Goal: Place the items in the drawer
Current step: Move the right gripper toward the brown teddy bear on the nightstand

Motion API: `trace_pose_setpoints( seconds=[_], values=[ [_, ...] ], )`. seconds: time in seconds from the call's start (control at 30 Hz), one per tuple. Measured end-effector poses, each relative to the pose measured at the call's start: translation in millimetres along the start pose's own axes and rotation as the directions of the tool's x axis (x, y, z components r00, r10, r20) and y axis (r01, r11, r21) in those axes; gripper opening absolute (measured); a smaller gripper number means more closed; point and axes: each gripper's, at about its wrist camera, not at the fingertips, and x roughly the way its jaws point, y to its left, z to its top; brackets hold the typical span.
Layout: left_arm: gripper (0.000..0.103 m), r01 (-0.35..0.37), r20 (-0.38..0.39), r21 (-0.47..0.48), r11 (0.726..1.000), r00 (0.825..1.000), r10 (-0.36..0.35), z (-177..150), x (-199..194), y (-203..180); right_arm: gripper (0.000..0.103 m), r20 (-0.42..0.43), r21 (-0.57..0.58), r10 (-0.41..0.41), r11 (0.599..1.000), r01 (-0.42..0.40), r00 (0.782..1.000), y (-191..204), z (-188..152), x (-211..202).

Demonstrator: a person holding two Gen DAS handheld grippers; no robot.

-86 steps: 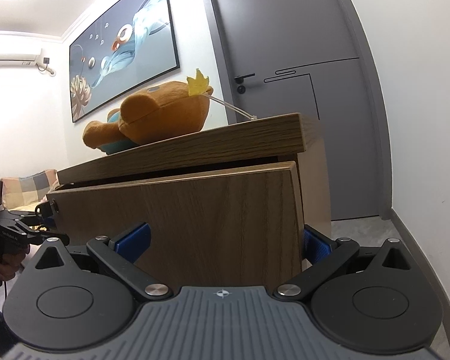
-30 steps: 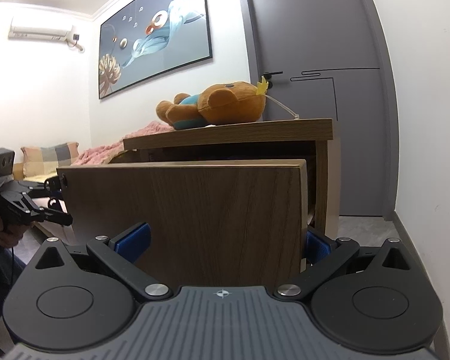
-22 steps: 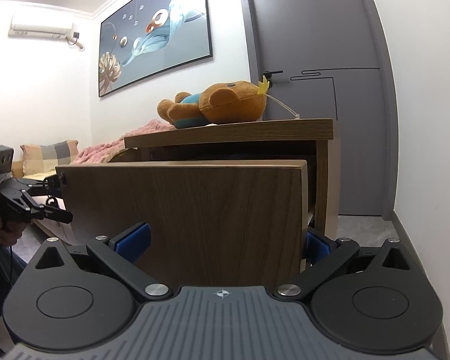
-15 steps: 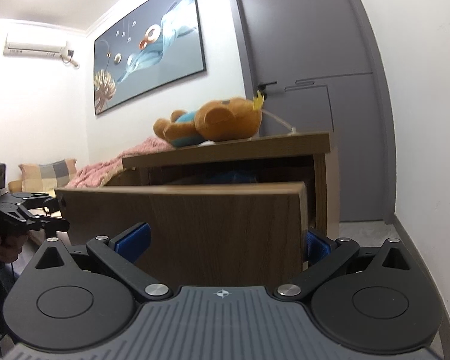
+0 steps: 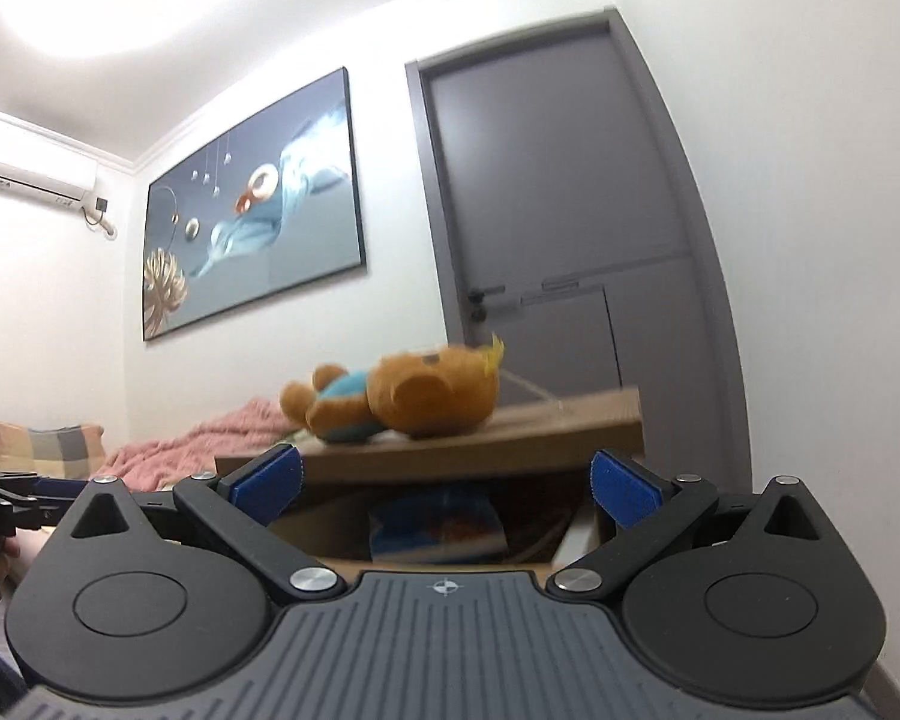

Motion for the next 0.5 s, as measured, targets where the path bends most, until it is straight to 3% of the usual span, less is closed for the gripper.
trace_pose_setpoints(
  seconds=[0.23, 0.5],
  values=[
    [0.102, -0.033, 0.020, -0.043, 0.999, 0.999, 0.033, 12, 8, -11, 0.103, 0.042, -0.022, -0.050, 0.998, 0.051, 0.998, 39, -1, 17],
    [0.102, -0.171, -0.025, -0.050, 0.984, 0.985, 0.170, 9, 25, -26, 0.103, 0.012, -0.067, -0.058, 0.996, 0.059, 0.998, 79, -10, 41]
  ],
)
